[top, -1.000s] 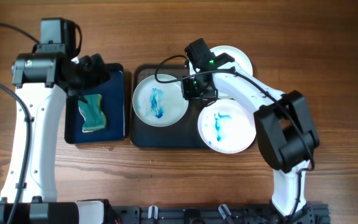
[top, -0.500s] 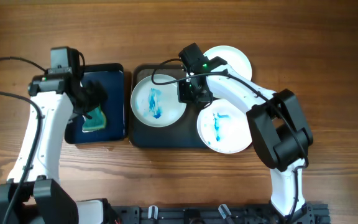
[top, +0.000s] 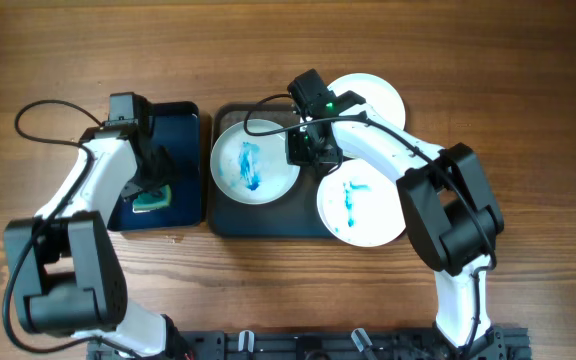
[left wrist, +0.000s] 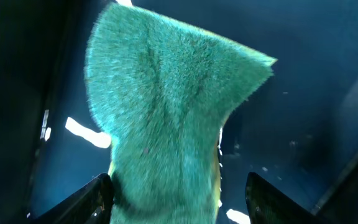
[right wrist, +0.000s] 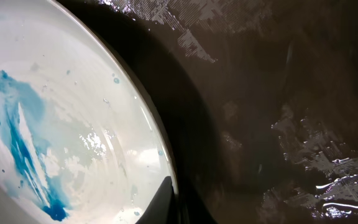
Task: Clean dirty plates on tray and stack at the side
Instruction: 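Grasp the green-yellow sponge from the black tray with the left gripper, then scrub the held plate with the sponge in the left gripper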
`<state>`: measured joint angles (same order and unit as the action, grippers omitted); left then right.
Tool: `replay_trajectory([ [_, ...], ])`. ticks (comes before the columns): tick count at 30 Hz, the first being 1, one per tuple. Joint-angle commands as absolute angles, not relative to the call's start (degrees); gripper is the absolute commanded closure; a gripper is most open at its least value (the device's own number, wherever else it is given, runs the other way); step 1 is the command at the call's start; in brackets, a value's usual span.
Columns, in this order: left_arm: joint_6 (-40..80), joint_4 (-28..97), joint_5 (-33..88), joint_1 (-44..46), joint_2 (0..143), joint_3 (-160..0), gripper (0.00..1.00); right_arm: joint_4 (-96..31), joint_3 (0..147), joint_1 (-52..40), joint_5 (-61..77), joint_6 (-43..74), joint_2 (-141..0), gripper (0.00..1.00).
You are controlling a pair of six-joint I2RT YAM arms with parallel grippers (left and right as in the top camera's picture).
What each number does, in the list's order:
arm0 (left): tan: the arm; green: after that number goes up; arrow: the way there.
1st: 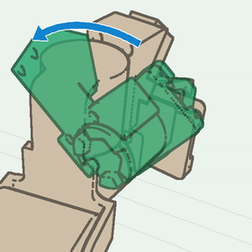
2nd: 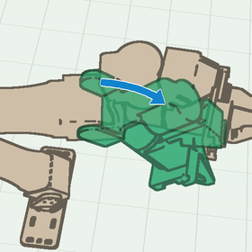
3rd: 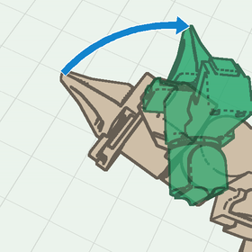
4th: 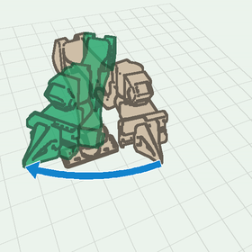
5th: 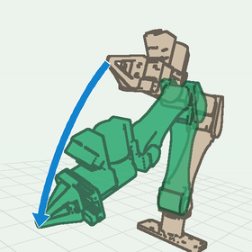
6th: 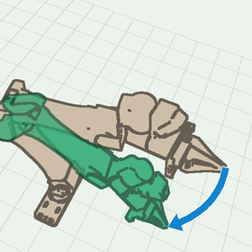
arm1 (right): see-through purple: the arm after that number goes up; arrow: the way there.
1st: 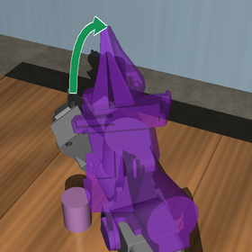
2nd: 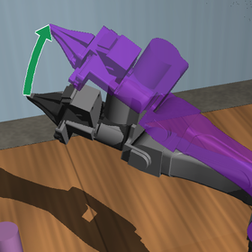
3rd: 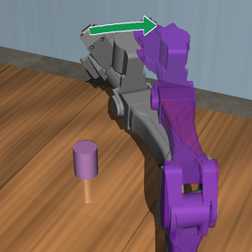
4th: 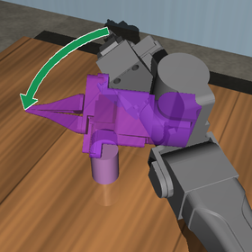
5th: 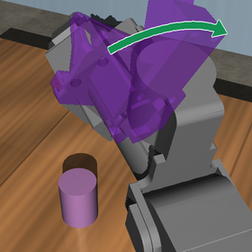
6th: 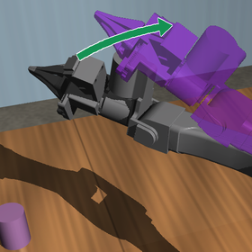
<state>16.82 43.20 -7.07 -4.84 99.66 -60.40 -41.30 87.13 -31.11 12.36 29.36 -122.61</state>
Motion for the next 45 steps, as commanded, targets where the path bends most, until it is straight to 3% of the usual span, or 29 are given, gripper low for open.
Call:
replay_trajectory([
  [1,15.2,41.9,-8.7,-5.6,103.1,-59.9,0.36,-41.3,88.1,-31.7,11.8,29.9,-123.5,0.96],
  [3,15.2,41.1,-8.7,-6.1,103.9,-59.9,0.50,-41.2,88.1,-31.7,11.8,29.9,-123.5,0.96],
  [5,15.2,40.6,-8.6,-6.3,103.9,-59.9,0.88,-41.1,88.1,-31.7,11.8,30.0,-123.5,0.96],
  [6,15.2,40.5,-8.7,-6.3,103.9,-59.9,0.96,-41.1,88.1,-31.7,11.8,30.0,-123.5,0.96],
  [15,14.1,44.9,-4.3,-6.2,101.6,-63.5,0.96,-40.6,88.1,-31.7,12.4,30.0,-123.5,0.96],
  [25,16.3,50.3,16.7,-2.1,93.7,-71.3,0.96,-41.8,88.1,-31.0,17.5,28.5,-123.5,0.96],
  [31,25.3,46.3,11.0,9.7,97.8,-71.3,0.96,-43.8,88.1,-28.9,18.1,29.1,-123.5,0.96],
  [45,29.5,43.2,5.6,19.8,112.3,-71.2,0.96,-43.7,87.6,-28.4,19.4,27.0,-123.5,0.96],
])
